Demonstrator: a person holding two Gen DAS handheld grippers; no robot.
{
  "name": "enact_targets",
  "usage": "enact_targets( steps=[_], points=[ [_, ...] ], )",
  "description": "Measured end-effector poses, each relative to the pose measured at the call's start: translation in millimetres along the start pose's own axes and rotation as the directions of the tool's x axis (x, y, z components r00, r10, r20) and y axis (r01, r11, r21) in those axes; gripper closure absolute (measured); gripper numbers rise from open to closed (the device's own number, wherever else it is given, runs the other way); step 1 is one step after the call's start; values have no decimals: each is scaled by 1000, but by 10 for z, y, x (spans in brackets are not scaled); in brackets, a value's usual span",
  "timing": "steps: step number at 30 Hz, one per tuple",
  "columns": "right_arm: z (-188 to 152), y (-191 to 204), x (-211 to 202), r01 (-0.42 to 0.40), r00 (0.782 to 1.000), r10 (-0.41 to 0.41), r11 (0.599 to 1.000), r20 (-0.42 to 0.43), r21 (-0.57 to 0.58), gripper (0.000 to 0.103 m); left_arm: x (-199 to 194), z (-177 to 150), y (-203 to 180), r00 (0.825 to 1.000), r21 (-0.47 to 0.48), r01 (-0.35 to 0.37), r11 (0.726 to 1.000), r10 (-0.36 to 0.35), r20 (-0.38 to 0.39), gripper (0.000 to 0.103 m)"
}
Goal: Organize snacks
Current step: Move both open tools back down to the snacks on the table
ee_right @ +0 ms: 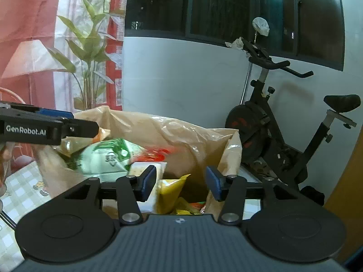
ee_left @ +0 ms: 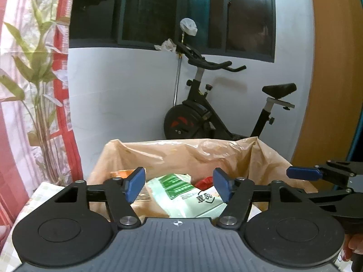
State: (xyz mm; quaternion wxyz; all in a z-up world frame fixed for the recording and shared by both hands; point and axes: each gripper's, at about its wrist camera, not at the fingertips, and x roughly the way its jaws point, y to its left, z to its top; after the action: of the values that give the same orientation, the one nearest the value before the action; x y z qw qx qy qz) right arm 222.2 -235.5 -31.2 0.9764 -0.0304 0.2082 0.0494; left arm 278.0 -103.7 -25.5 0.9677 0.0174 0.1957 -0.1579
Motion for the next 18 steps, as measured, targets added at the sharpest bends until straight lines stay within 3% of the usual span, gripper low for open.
enact_targets(
  steps=[7,18],
  points=[
    [9,163,-245,-49,998,46,997,37,67,46,-373,-51,158,1000,5,-10,1000,10,22,31],
    [-146,572,-461,-88,994,86,996,67,27,46,-812,-308,513,999,-19,-47,999,47,16,30]
  ],
)
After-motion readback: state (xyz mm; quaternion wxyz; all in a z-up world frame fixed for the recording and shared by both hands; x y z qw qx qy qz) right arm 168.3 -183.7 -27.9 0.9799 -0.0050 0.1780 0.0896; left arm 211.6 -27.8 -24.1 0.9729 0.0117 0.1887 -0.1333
